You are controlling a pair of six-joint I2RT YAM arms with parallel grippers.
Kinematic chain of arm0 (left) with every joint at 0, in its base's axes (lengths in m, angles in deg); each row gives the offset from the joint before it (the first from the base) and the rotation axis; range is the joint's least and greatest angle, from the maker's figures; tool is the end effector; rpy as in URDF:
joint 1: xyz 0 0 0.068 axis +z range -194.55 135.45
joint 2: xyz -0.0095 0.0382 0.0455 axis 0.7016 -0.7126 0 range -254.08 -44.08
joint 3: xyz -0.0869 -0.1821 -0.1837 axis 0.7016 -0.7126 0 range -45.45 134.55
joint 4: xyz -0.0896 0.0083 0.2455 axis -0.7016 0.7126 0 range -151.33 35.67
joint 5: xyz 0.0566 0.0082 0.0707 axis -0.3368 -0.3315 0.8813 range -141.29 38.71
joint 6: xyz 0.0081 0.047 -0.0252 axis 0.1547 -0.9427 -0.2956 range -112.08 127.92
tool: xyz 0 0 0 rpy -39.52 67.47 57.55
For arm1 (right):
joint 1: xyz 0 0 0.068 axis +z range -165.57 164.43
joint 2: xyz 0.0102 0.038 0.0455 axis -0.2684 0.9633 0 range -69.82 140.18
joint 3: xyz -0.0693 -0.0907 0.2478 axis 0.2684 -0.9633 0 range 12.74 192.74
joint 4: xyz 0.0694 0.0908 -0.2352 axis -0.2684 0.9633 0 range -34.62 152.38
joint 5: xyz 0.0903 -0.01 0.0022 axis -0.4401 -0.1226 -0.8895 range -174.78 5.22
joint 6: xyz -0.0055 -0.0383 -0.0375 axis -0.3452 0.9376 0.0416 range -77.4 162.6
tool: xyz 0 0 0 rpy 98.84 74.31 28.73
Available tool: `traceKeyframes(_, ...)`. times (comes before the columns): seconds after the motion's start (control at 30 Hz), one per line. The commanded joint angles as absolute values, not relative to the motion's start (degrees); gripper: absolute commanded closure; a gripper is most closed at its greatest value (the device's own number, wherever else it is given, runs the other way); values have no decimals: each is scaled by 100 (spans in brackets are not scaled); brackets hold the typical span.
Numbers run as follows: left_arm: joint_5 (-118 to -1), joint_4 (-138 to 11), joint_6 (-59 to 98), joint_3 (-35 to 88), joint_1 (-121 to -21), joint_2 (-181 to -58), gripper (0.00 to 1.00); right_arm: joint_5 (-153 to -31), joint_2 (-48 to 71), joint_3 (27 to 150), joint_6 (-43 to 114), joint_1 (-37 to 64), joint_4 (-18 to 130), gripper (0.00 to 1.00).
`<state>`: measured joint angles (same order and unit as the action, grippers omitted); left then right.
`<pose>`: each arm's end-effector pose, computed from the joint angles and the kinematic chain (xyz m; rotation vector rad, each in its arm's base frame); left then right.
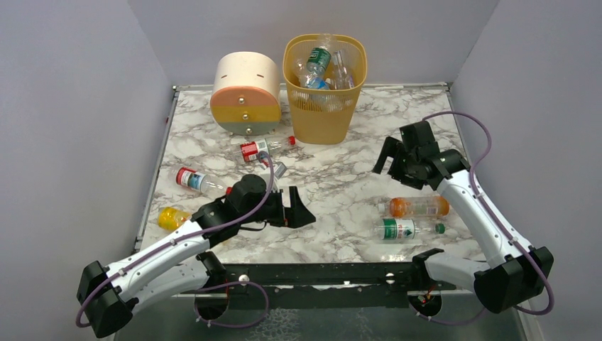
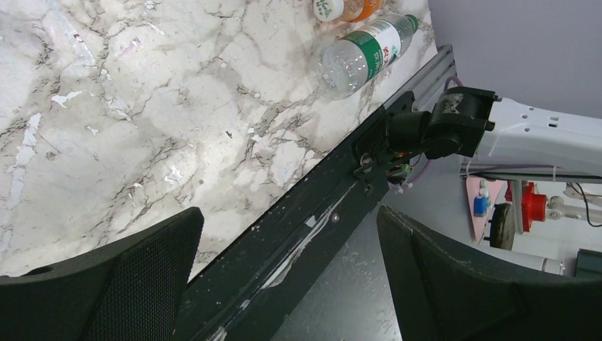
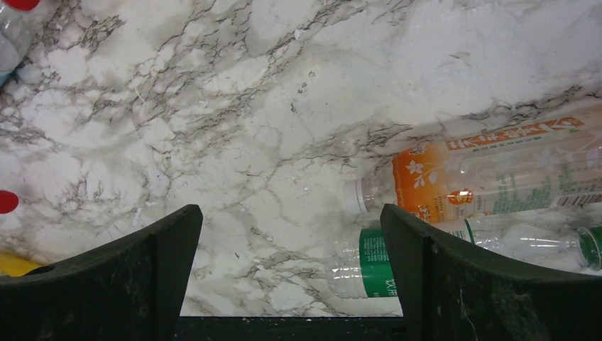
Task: Put the plastic bottles in the bin
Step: Pick up the plastic bottle at the center of the board.
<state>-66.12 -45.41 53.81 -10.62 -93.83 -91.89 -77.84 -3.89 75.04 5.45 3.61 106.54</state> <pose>0.1170 -0.1498 0.2602 0.2462 2.3093 -1.2125 0.2126 0.0695 0.3096 0.4440 2.4952 0.2440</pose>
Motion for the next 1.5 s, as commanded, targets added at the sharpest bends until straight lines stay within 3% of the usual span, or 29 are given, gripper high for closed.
traceKeyframes(0.0,-6808,-4750,5256,-1158,-9421,-9247,1,-7187,-385,7668,127,386,11036,1)
traceKeyframes(0.77,-7145,-5121,4940,-1235,-9408,-9765,1,-6636,-76,7470,-718,385,11171,1)
traceKeyframes(1.47,-7454,-4815,4687,-1290,-9404,-9246,1,-6244,-151,7011,-3322,386,12825,1)
